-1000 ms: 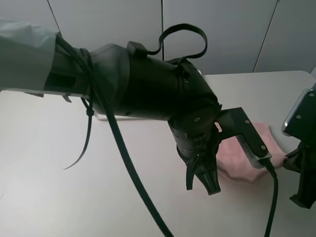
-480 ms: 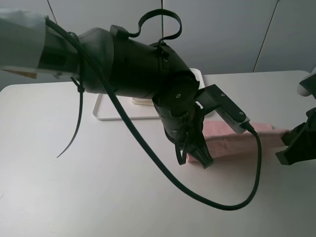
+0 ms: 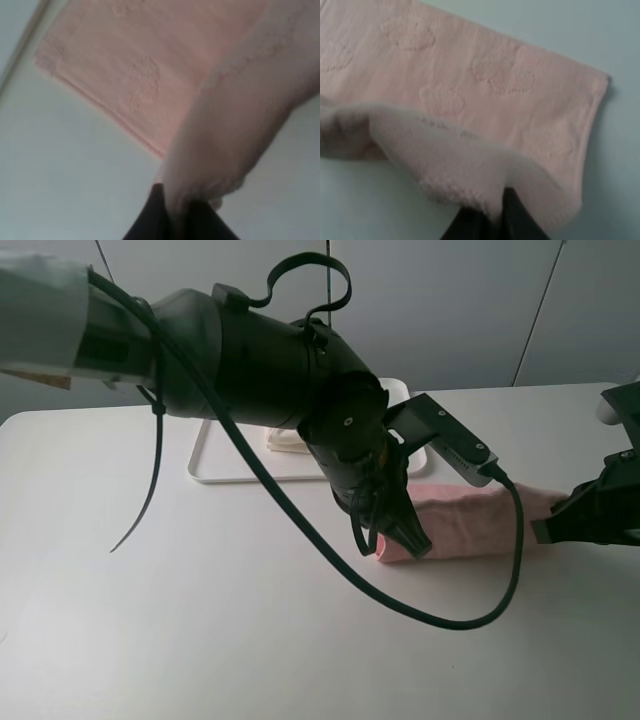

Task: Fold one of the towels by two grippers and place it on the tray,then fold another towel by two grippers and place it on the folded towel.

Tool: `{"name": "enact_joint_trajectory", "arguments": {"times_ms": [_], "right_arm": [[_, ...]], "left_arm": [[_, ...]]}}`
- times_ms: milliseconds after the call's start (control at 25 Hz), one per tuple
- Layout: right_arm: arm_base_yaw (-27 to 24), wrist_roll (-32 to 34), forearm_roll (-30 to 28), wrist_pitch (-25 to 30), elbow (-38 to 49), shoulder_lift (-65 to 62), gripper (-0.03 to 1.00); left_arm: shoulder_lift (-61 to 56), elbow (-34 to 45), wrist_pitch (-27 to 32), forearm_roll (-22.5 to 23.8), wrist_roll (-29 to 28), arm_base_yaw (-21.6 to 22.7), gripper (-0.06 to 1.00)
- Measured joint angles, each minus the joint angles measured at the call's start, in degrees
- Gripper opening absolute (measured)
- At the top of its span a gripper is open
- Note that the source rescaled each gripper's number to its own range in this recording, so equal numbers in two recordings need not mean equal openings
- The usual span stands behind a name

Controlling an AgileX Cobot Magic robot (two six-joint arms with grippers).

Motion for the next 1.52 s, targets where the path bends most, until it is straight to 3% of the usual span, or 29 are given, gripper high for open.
{"name": "enact_joint_trajectory", "arguments": {"times_ms": [240, 480, 720, 960, 1120, 1200, 1280, 1400, 1440, 1520], "right_arm": [[0.0, 0.9, 0.0, -4.6, -0.1, 3.9, 0.01], [0.0, 1.9, 0.0, -10.8, -0.1, 7.6, 0.01], [0.0, 2.4, 0.0, -12.9, -0.1, 11.3, 0.01], [-0.2, 2.4, 0.0, -14.5, -0.1, 13.3, 0.01], [-4.9, 3.7, 0.0, -14.8, -0.1, 13.9, 0.02], [-8.5, 5.2, 0.0, -15.4, -0.1, 13.9, 0.13], [-10.7, 6.1, 0.1, -16.7, -0.1, 13.9, 0.36], [-11.3, 6.8, 1.5, -18.3, -0.1, 13.9, 0.85], [-11.3, 6.8, 1.8, -18.9, -0.1, 13.9, 0.93], [-11.3, 6.8, 2.0, -19.7, -0.2, 13.9, 0.99]], "left_arm": [[0.0, 0.0, -3.2, 4.1, -4.9, 1.8, 0.01], [0.0, 0.0, -4.3, 4.9, -5.3, 4.6, 0.01], [0.0, 0.0, -7.2, 5.5, -5.3, 4.7, 0.02], [1.7, 0.0, -7.6, 5.9, -5.4, 4.7, 0.16], [2.3, 0.0, -7.8, 7.2, -5.5, 4.7, 0.31], [2.3, 0.0, -8.7, 8.5, -6.2, 4.7, 0.47], [2.3, 0.0, -9.4, 9.5, -7.8, 4.9, 0.66], [2.3, 0.0, -10.5, 10.4, -10.6, 5.7, 0.90], [2.3, 0.0, -10.5, 10.4, -11.0, 5.9, 0.94], [2.3, 0.0, -10.2, 10.7, -11.7, 6.7, 0.98]]}}
